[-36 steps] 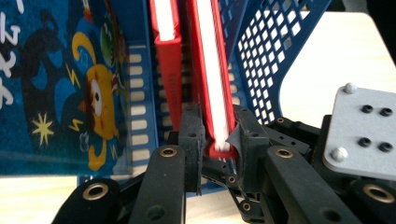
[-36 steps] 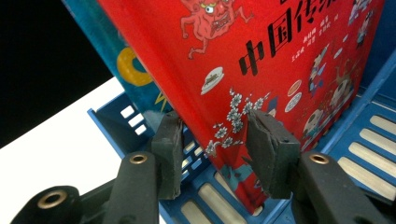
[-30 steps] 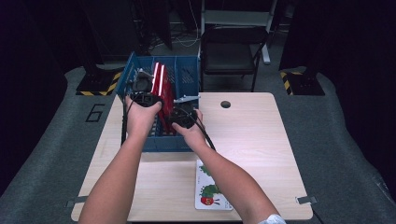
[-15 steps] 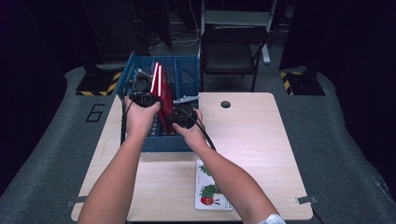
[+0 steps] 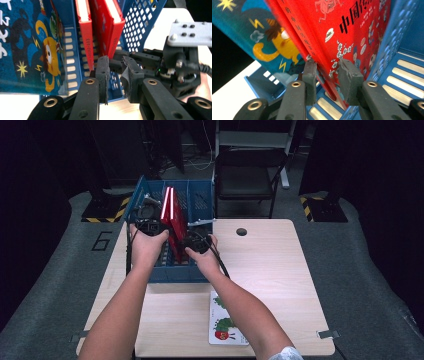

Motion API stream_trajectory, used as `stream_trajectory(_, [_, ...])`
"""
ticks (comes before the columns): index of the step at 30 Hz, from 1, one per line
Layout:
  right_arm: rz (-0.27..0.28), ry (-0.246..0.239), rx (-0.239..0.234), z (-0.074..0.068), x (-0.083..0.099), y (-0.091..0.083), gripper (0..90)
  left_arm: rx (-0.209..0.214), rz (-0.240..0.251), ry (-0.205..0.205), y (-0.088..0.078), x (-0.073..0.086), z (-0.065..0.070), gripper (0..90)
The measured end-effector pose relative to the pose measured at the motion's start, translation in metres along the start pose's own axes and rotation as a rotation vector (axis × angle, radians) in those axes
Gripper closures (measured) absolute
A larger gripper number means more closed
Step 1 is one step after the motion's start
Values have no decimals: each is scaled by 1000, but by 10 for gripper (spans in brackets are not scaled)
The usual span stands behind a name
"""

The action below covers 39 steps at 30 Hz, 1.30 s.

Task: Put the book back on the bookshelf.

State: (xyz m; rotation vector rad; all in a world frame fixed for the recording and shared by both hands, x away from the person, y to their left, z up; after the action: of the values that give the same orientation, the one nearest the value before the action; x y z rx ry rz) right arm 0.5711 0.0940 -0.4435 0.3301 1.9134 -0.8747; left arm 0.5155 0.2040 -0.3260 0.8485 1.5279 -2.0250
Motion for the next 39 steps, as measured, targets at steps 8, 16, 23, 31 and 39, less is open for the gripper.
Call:
stream_trajectory(8, [-12,-7,-5,-1,-4,6,678,-15,3,-10,-4,-1,-6,757])
stream_trajectory(16, [-10,-62,-2,-8,-1,3,583,-16,-2,-6,-6,0,-10,710])
stream_trajectory(23, [3,-106,-1,-14,-1,-7,562,-4,18,-9,-7,2,-13,644])
stream_trajectory(31, [15,-115,1,-16,-1,-26,526,10,41,6,-7,10,-14,602])
stream_trajectory(39, [25,-149,-3,-17,1,-54,492,70,64,51,-17,22,-8,565])
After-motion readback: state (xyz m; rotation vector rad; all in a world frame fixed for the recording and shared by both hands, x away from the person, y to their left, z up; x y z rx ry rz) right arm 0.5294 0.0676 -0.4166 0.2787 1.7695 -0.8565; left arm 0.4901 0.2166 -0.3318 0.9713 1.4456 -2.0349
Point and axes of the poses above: each handheld gripper's, and its own axes: y roughly forward along the jaws, x roughly out of its underside, z roughly to its right, the point moved 5 cm from there along y, roughly forward along the jaws, and after that the axes turned 7 degrees about z, right-handed, at the moved point
